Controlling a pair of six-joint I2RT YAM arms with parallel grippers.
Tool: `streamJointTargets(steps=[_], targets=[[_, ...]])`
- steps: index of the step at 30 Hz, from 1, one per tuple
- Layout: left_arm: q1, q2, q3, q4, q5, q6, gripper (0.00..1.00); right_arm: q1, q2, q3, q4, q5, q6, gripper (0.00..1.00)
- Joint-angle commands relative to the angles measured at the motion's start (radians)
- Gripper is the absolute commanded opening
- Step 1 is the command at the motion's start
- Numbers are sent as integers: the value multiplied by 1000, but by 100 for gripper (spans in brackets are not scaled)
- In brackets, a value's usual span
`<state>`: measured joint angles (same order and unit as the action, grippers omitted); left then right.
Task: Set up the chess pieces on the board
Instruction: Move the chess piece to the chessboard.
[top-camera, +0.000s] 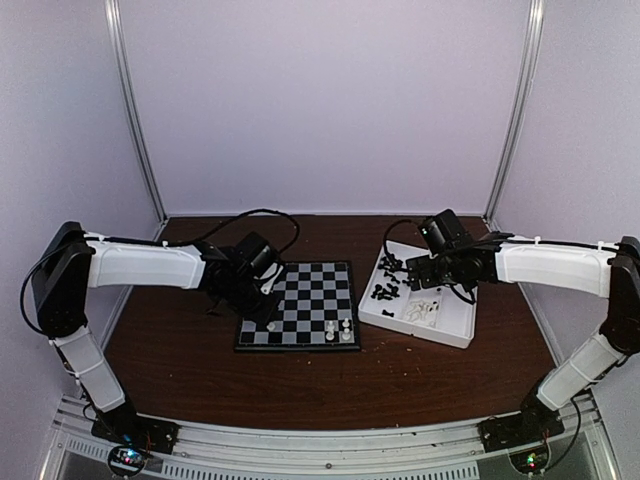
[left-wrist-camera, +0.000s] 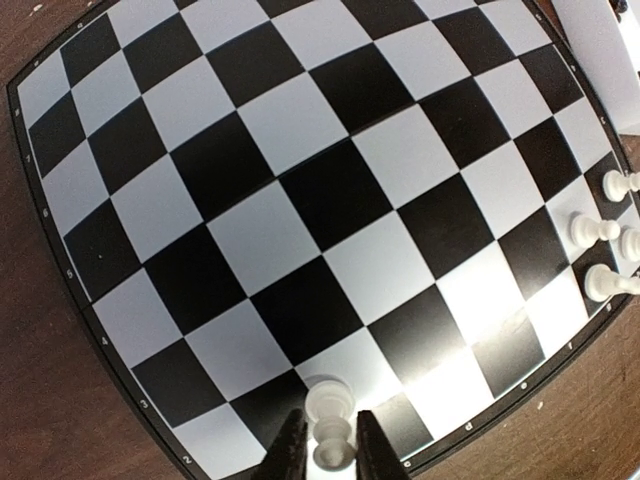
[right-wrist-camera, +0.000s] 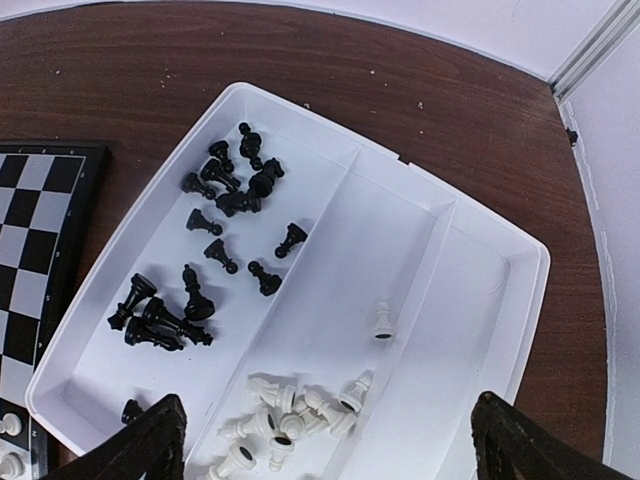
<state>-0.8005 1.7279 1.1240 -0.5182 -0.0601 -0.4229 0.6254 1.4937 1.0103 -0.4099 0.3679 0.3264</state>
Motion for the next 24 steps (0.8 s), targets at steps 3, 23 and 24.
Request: streamJointTargets(steps=[3,23,24], targets=[[-17,19,35,-16,-25,12,14,-6,10,-4,-6,31,13,98],[-107,27,110,-60,5,-22,10,-10,7,-21,-4,60,2,98],[-110,27,109,-60,5,-27,10,-11,8,-21,-3,61,0,98]])
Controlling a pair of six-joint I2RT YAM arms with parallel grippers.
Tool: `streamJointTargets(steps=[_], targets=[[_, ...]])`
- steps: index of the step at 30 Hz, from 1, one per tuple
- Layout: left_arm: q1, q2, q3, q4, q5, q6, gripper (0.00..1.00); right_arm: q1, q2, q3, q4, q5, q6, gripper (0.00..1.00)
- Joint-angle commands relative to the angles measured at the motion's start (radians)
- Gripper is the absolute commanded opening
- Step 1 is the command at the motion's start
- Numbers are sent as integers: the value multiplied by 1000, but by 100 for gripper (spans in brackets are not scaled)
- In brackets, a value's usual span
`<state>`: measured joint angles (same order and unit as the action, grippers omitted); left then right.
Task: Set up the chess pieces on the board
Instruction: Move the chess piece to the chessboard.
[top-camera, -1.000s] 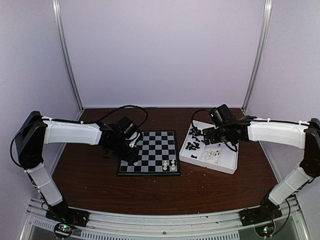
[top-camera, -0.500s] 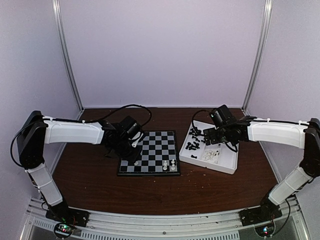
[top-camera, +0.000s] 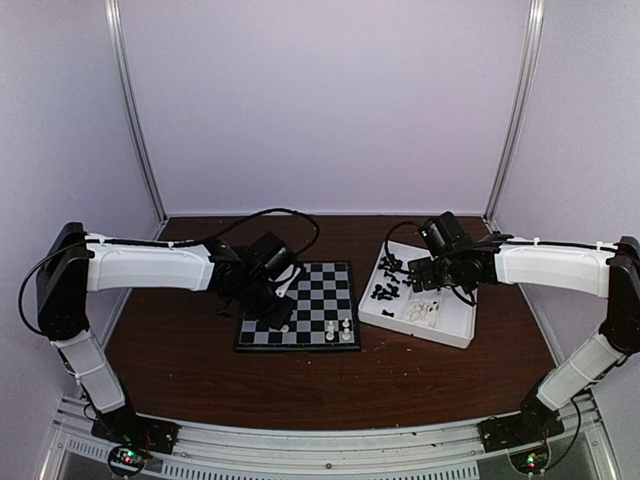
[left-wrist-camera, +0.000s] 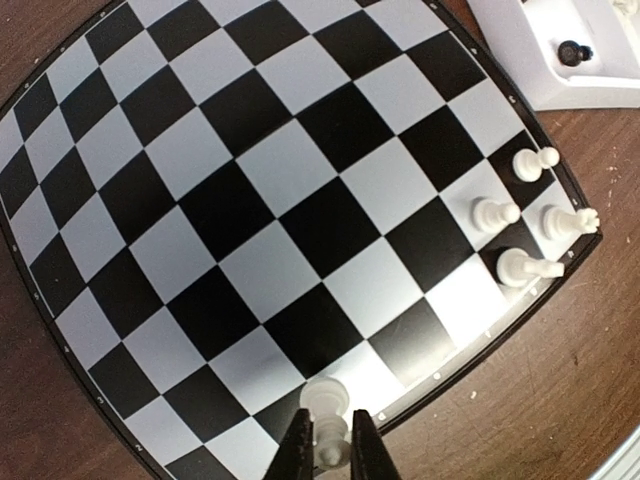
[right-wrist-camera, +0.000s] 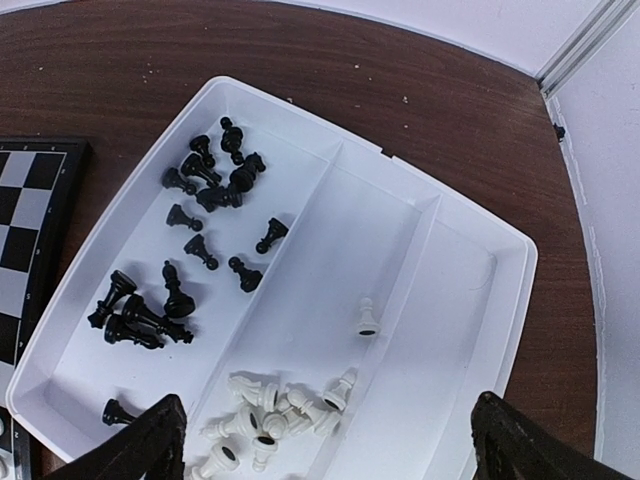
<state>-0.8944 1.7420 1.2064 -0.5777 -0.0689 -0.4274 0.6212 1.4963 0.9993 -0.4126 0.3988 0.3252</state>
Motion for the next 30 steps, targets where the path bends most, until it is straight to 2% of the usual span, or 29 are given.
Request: streamJointTargets(steps=[1,28,29,30], targets=[[-17,13,26,-1,17,-25,10,-6,5,-9,1,28,0,98],[-30,52,4,39,50,-45,11,-11,11,-18,0,27,-5,98],[-31,52,3,39,49,-45,13,-11,11,-18,0,25,-5,98],[-31,53,4,38,47,-46,19,-11,12,-19,0,25,-5,98]])
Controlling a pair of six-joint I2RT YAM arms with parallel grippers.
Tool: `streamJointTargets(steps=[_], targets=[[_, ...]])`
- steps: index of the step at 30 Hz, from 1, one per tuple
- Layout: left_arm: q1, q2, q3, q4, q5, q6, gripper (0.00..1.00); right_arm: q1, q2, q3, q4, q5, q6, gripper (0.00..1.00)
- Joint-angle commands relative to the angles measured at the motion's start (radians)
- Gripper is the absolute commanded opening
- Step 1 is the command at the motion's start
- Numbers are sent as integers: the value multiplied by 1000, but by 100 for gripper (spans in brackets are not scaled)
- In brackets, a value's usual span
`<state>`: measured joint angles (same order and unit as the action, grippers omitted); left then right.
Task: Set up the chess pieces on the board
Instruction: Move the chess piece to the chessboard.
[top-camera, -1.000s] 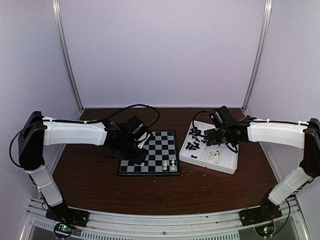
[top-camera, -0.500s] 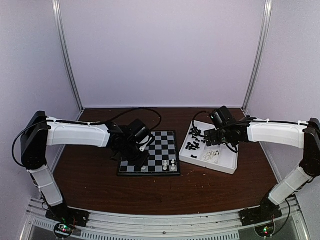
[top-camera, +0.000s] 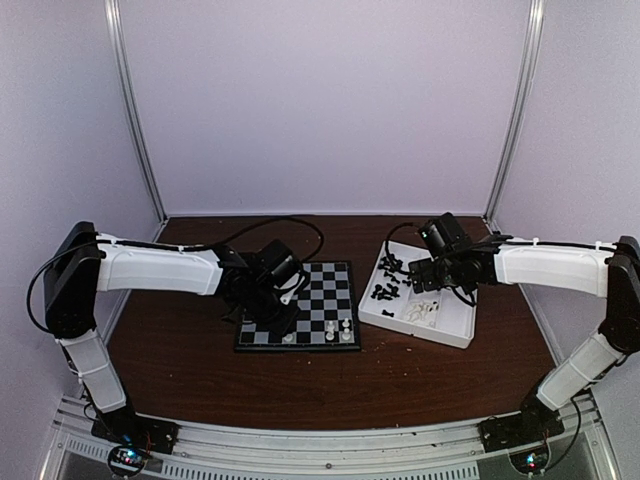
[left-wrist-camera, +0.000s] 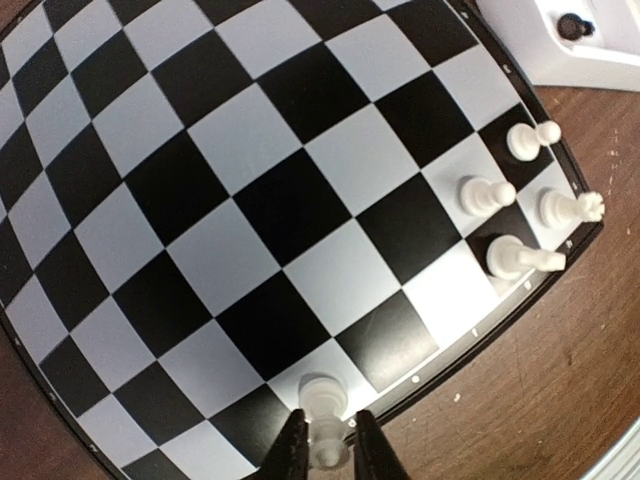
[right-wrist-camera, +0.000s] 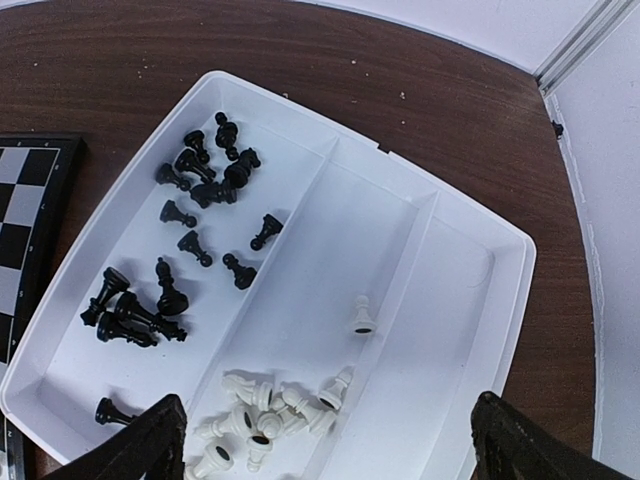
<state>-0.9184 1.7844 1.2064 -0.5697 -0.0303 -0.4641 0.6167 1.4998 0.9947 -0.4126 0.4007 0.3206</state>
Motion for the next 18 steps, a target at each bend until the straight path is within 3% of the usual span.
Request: streamJointTargets(steps=[1,5,11,13,15,18], targets=[[-6,11,4,29,5,-10,26,-6,8,-14,0,23,-1,98],[-7,2,4,28,-16,-10,42,-7,7,-14,-1,20,-7,98],[-13,-31,12,38,-46,-5,49,-9,-9,0,-39,-13,-2,97],[-23,-56,14,43,-70,6,50,-8,-16,10,-85,-22,2,90],[-31,-87,12,51,-92,19,51,-18,-17,21,-144,-24,13,74],[-33,-149,-7,75,-118,29,54,-65,-1,37,-231,-96,39,61]])
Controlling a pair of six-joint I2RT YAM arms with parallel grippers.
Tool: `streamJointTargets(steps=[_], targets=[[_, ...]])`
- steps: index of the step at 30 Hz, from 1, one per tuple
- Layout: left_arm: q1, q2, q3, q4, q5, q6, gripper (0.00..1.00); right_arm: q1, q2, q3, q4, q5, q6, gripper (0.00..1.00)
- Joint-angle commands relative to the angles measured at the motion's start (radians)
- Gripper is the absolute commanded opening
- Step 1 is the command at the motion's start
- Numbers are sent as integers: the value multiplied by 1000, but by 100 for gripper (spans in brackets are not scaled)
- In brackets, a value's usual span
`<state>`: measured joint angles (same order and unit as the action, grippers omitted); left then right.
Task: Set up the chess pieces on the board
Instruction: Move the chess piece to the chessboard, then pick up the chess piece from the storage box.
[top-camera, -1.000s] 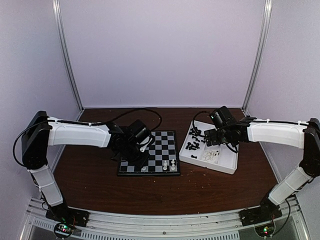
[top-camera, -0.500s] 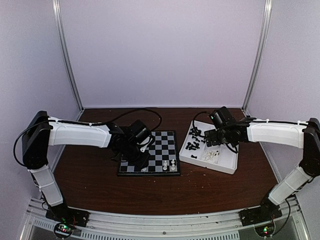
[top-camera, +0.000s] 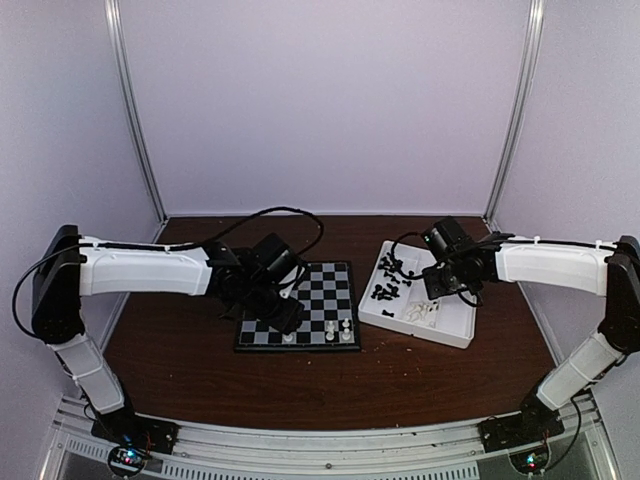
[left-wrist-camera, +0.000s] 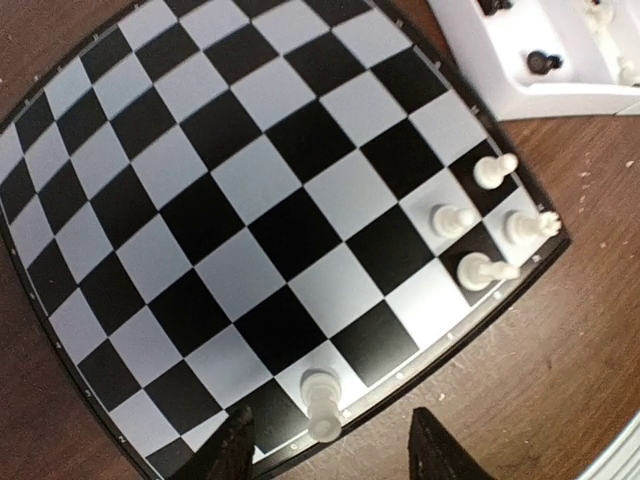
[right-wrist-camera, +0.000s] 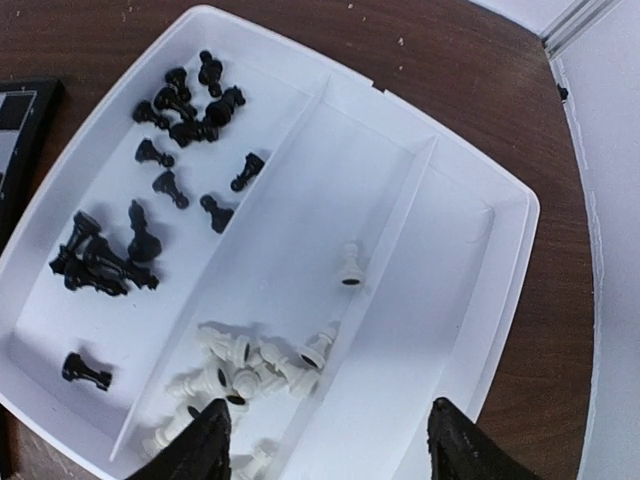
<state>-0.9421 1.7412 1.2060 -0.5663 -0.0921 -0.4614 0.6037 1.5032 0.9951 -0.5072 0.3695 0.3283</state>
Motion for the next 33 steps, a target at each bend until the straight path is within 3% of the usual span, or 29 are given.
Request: streamJointTargets(steps=[1,4,7,8,16,33], targets=[[-10,-129,-18,87,-67,27,55,-63,1,37,-150,-95,31,58],[-10,-211,-70,138,-130,13,67,-80,15,37,-165,-154,22,48],[-10,-301,-137,200,-182,7,93,-91,31,51,-165,-190,10,41],[-9,-327,-155,214,-197,6,97,-92,36,62,-165,-213,-1,38],[-9,-418,-181,169,-316,28,98,-94,152,169,-198,-304,-72,27],[-9,-413,-197,167,-317,45,97,-98,289,186,-169,-345,-47,18]])
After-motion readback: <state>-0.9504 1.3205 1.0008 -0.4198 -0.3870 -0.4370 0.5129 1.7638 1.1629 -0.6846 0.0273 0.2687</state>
